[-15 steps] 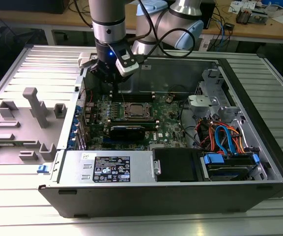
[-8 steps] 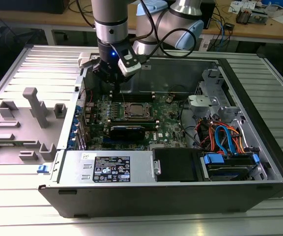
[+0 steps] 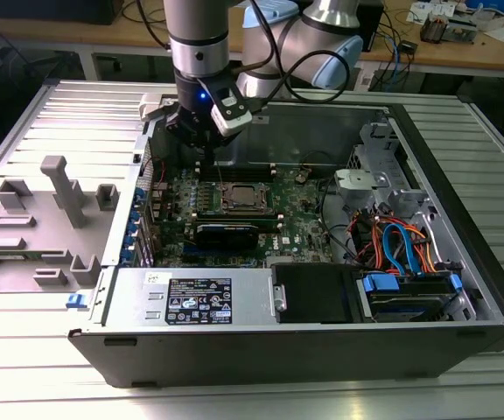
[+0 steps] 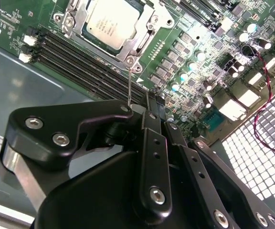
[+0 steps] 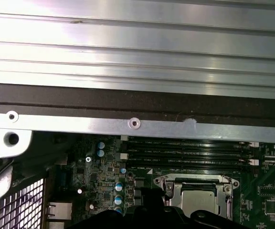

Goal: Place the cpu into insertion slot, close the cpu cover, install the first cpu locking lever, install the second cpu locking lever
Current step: 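Install the first cpu locking lever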

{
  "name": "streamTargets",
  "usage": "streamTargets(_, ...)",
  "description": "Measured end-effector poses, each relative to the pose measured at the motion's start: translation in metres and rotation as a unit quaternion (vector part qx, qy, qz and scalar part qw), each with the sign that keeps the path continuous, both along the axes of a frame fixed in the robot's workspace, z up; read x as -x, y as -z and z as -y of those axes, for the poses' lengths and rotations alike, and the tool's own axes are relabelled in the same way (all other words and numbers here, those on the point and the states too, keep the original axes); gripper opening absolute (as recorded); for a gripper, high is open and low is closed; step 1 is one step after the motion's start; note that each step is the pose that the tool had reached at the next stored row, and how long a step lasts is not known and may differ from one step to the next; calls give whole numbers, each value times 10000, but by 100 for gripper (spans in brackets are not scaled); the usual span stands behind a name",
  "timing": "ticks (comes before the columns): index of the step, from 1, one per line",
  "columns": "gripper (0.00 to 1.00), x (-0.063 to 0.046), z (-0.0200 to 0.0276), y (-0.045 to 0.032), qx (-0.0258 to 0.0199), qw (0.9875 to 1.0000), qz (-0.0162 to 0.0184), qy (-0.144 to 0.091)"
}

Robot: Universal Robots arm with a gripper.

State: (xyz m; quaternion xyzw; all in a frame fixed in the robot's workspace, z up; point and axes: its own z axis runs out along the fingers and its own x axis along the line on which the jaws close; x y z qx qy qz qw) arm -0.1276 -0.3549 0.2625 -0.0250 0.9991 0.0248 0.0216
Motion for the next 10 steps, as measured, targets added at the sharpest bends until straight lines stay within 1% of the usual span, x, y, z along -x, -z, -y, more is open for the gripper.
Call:
streamTargets(7,11,-53,0,0,0,10000,0,0)
streamTargets(10,11,-118,0,0,0,10000,0,0)
